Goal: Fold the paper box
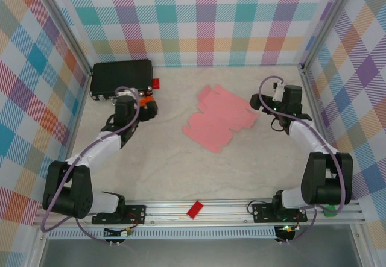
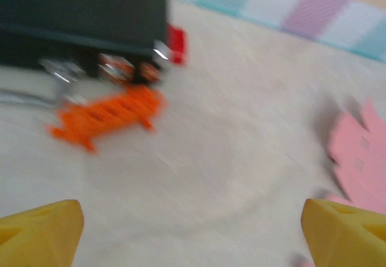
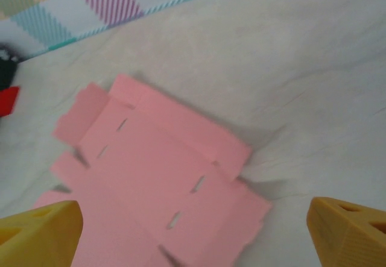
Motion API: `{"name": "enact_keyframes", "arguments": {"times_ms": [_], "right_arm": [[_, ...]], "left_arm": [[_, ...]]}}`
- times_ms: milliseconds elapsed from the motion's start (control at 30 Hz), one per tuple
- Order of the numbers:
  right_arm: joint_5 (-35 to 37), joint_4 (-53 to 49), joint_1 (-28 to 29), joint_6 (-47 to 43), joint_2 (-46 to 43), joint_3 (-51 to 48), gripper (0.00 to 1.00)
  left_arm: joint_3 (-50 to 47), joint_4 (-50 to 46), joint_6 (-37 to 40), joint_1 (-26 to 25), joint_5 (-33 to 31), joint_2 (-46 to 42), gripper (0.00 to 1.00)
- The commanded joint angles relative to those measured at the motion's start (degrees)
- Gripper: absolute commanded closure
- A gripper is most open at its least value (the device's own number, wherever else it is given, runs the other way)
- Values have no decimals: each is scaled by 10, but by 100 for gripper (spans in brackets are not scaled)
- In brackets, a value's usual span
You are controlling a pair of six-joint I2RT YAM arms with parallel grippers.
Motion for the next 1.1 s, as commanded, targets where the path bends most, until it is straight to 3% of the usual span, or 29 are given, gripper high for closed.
{"name": "enact_keyframes", "arguments": {"times_ms": [0,133,267,367,433,767,1067], "right_arm": [[-72,-102,35,26,46,40,11],[-64,-133,72,37,101,92,27],[-64,-150,92,57,155,134,47],[-58,-166,104,62,194,169,64],[-58,-180,111,65,222,194,70],[-40,-231,144,77,338,290,82],[-35,-266,175,79,406,343,83]], "left_arm": [[50,-92,-45,-67,52,54,22],[144,-135,-47,-132,91,144,51],[231,-160,-53,-160,131,232,78],[276,-161,-49,-172,152,282,90],[301,-163,-44,-177,160,311,100],[359,-169,-48,-178,140,415,100],[283,-173,-79,-187,101,398,100]]}}
